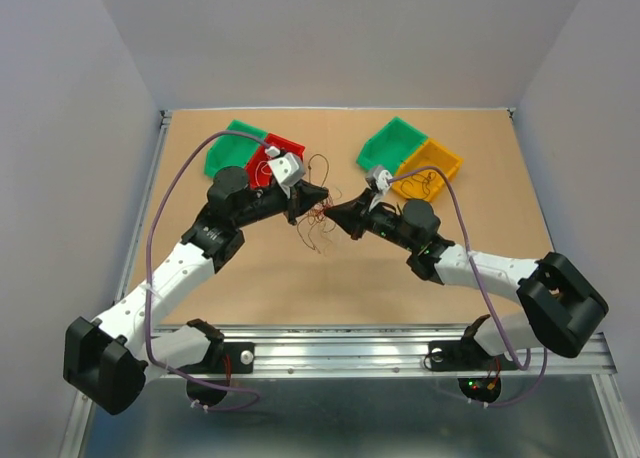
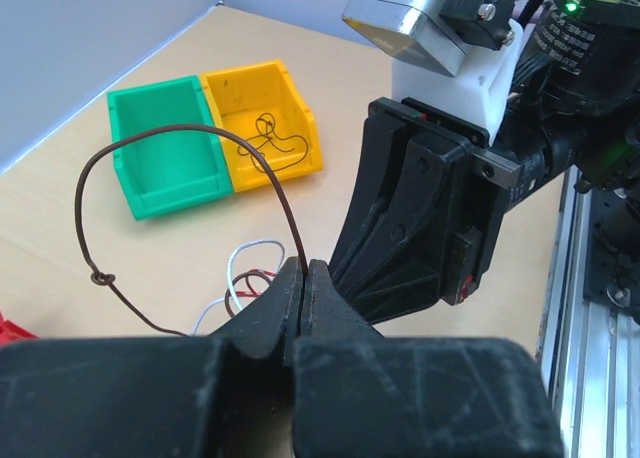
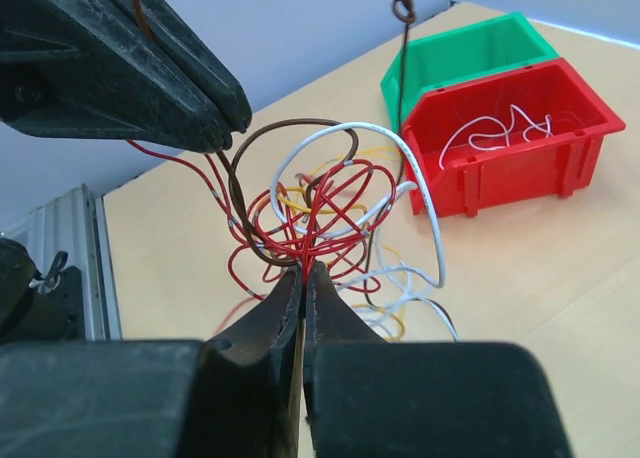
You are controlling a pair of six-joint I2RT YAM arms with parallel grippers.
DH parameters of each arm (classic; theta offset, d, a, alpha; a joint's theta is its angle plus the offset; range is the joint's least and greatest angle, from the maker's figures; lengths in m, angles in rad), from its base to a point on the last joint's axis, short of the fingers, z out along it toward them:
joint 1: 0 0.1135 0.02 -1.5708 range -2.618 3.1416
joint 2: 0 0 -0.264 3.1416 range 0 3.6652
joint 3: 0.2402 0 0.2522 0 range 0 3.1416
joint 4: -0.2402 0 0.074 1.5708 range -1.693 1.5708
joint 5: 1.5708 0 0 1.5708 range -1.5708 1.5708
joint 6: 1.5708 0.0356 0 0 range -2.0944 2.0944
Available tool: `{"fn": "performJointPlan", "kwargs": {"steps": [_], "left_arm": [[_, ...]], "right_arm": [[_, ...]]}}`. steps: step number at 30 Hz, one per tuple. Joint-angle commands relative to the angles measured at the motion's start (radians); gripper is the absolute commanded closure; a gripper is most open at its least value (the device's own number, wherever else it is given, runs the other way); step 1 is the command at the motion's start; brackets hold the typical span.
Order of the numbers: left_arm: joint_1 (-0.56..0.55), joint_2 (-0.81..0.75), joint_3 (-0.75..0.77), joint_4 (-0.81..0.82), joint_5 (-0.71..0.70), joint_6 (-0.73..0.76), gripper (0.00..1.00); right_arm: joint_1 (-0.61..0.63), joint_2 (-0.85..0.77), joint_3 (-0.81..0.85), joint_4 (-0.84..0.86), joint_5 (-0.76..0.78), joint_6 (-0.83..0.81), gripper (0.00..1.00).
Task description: Untangle the cables
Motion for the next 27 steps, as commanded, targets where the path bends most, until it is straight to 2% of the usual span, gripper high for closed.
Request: {"fn": "performJointPlan", "kwargs": {"steps": [1,8,14,18,23,25,27], "left_arm": [[0.019,-0.05,0.046,0.024,-0.056,-0.009,1.0],[0.097,-0.121,0.027,0.044,-0.256,-0.041,1.0],[0.112,-0.141,0.013,0.039,-0.537,-0.047,1.0],[0.128,-0.157,0.006,0.047,-0.651,-0.05,1.0],[0.131,-0.223,-0.016,0.074,-0.775,-0.044,1.0],[0.131,-0.242,-0.019,0.079,-0.801,-0.04,1.0],[0.131,-0.251,-0.019,0.08,-0.779,-0.032,1.0]], "right_arm": [[0.006,-0.028,0.005,0.076,0.073,0.017,0.99],[0.006,-0.094,-0.157,0.03,0.36,0.16,0.99],[0.004,-0.192,-0.202,-0.191,0.617,0.283,1.0],[0.005,-0.252,-0.213,-0.385,0.764,0.337,0.99],[0.004,-0.339,-0.268,-0.557,0.869,0.366,0.99],[0.005,-0.358,-0.277,-0.611,0.907,0.38,0.98],[0.005,-0.39,-0.294,-0.622,0.883,0.381,0.96]]}}
